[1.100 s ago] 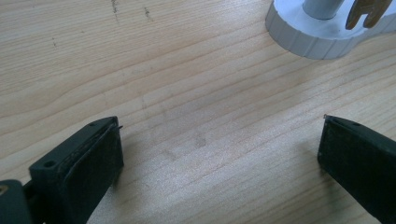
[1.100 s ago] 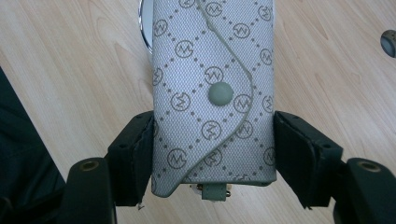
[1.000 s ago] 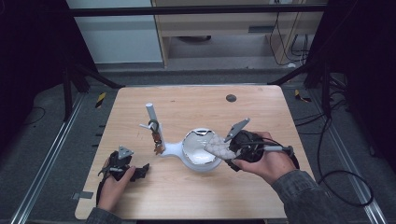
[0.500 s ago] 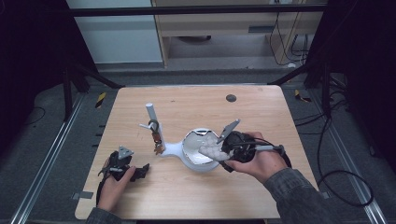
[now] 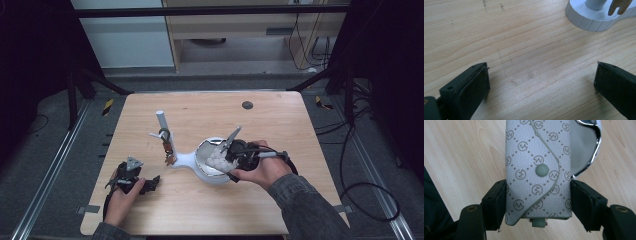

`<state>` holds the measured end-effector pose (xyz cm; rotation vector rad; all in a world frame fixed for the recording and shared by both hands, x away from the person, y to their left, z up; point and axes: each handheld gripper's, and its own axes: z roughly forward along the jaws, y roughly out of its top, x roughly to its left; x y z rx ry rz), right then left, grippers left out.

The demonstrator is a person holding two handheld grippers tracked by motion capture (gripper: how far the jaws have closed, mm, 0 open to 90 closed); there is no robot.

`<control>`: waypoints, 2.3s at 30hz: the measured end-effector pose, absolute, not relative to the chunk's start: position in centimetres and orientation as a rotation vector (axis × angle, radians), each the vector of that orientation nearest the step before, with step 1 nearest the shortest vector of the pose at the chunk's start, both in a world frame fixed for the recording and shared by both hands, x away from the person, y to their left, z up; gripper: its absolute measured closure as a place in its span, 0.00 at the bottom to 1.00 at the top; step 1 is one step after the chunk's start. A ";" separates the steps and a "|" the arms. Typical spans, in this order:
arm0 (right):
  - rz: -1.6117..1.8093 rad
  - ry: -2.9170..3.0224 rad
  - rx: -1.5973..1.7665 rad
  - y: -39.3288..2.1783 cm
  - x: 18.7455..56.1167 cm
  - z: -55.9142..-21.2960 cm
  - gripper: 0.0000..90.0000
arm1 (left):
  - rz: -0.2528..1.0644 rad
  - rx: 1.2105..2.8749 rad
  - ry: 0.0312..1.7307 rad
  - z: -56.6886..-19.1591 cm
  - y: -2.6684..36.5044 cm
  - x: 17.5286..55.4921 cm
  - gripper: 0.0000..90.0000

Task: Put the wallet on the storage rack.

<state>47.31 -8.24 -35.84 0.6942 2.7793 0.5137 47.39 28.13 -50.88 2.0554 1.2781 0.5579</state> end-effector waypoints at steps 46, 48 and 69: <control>0.400 2.801 0.737 -5.4 49.8 -37.2 0.36 | 0.558 2.060 1.273 -50.9 28.1 47.4 0.00; 0.396 2.800 0.735 -5.3 49.8 -37.2 0.36 | 0.558 2.059 1.273 -50.9 28.1 47.4 0.00; 0.366 2.806 0.747 -4.8 50.3 -37.5 0.36 | 0.557 2.060 1.273 -50.9 28.1 47.4 0.00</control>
